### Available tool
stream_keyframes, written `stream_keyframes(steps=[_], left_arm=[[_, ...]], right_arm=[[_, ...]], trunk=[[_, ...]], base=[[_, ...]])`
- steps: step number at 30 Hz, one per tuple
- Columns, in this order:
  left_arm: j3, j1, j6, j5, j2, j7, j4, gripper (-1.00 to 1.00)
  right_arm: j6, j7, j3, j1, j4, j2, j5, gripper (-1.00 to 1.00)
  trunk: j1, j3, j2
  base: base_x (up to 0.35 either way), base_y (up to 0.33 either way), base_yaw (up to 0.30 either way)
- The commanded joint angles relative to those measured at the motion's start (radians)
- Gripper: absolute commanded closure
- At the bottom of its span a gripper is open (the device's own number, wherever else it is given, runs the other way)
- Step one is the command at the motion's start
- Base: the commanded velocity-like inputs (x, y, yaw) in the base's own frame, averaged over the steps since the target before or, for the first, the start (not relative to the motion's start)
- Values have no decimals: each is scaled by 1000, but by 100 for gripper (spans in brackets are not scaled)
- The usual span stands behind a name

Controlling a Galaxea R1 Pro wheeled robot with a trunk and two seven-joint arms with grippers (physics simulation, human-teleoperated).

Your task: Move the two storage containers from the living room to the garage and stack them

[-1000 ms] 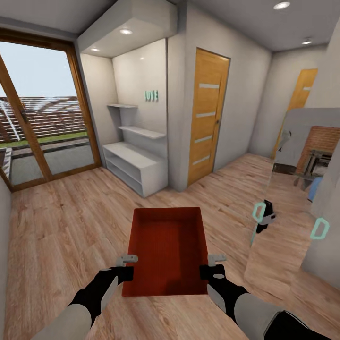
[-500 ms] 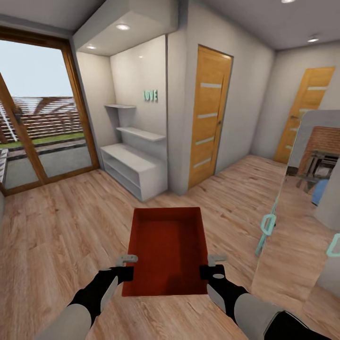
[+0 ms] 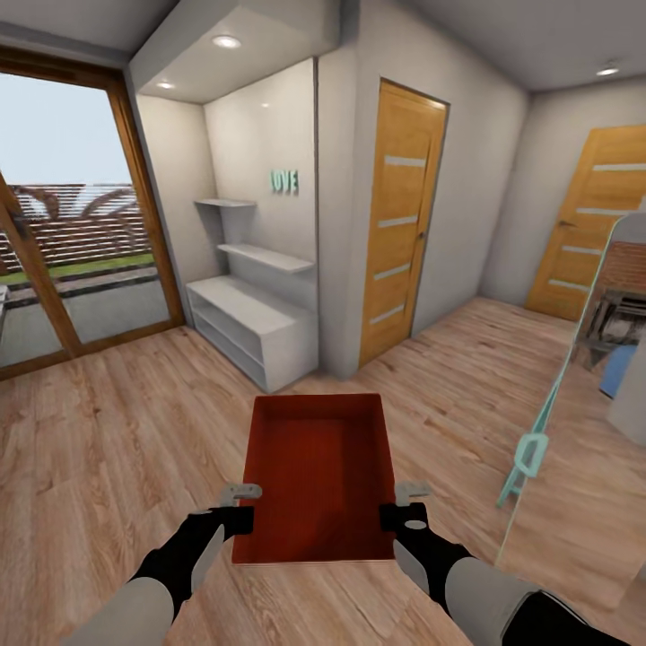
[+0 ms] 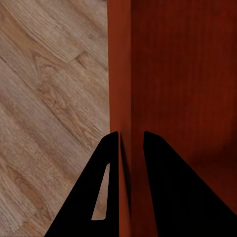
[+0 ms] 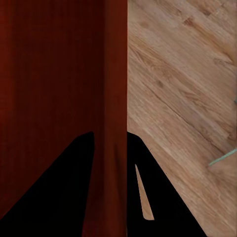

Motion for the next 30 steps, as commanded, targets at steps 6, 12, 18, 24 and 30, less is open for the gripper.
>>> stream_keyframes(steps=[6,12,18,24,30], left_arm=[[7,0,6,8,2,3,0,100],[8,0,6,8,1,3,0,100],[7,0,6,8,1,3,0,100],[8,0,6,8,1,3,0,100],[8,0,6,7,0,3,0,100]], right_arm=[[-38,-34,-47,-2,-1,-8,9,100],[-40,-34,-47,-2,-1,-8,9,100],[-43,-34,-48,-2,0,-10,8,100],[-44,-34,-47,-2,0,-9,8,100],[-44,-34,-47,-2,0,-8,8,100]], trunk=[[1,-1,-1],[1,-1,-1],[1,-1,-1],[1,-1,-1],[1,-1,-1]], base=[[321,0,0],[322,0,0],[321,0,-67],[321,0,-213],[322,0,-241]])
